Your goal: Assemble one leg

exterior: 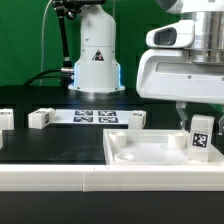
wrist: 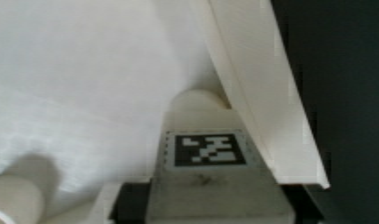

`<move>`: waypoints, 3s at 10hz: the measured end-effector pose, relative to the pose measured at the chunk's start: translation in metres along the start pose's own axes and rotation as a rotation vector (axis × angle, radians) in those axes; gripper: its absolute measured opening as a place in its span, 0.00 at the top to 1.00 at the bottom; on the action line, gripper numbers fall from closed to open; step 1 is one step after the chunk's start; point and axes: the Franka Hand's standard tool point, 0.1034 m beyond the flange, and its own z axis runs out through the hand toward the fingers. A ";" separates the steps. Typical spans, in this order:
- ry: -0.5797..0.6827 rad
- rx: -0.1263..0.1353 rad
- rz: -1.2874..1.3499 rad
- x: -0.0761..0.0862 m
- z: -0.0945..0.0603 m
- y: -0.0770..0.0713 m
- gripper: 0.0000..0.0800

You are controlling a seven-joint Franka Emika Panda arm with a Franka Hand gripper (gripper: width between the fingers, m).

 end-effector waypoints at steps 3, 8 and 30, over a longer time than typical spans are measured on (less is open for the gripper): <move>0.027 -0.015 0.505 -0.003 -0.001 -0.002 0.64; 0.021 -0.023 0.429 -0.004 0.000 -0.003 0.41; 0.071 -0.013 -0.074 0.012 -0.003 0.007 0.64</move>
Offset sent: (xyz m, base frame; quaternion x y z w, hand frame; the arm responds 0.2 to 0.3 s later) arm -0.0004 -0.0007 0.0010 -0.0443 -0.0013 0.1826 0.9822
